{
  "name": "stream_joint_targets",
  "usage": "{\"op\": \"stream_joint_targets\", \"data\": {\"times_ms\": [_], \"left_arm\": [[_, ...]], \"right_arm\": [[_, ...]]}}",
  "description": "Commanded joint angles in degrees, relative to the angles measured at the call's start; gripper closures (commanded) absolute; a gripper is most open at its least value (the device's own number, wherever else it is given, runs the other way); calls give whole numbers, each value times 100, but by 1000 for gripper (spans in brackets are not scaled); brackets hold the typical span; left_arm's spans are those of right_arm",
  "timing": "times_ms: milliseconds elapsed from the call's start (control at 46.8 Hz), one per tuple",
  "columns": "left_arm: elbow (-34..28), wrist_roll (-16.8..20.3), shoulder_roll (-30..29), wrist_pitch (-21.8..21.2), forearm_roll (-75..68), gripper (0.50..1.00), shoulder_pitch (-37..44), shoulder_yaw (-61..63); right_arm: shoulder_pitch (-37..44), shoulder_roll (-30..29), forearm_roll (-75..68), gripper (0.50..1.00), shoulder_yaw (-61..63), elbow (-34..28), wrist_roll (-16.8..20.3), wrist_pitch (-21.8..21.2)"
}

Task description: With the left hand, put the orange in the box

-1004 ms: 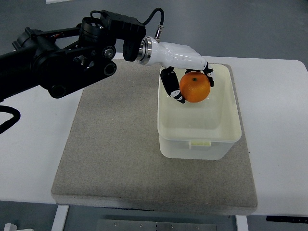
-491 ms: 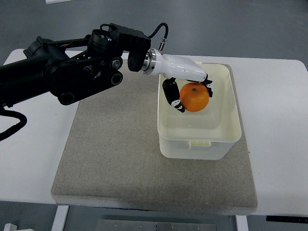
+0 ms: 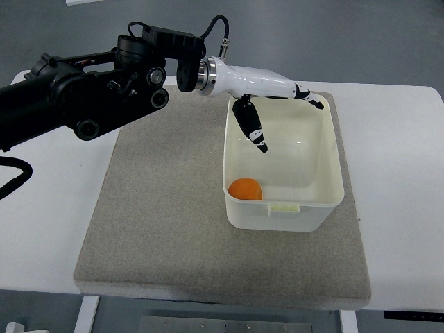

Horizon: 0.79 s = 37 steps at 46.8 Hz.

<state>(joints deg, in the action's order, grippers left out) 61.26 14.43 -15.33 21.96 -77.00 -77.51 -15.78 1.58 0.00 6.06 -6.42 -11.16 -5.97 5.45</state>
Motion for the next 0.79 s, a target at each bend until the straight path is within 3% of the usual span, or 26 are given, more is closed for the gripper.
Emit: {"op": "stream_joint_targets", "data": {"times_ms": [0,214,555,769], "left_arm": [[-1,8,-198,1,763,508,0,-39],[-123,8,-778,10,2460,508,8,-48],[-1626,-1,-954,98,5245,508,623,-48],[-2109,-10,-954,229,6451,508,1027,-57]], "right_arm": [[0,0,1,556,0,0,0,0],[0,0,-8,556,0,0,0,0],[0,0,-8,556,0,0,0,0],[0,0,1,556,0,0,0,0]]}}
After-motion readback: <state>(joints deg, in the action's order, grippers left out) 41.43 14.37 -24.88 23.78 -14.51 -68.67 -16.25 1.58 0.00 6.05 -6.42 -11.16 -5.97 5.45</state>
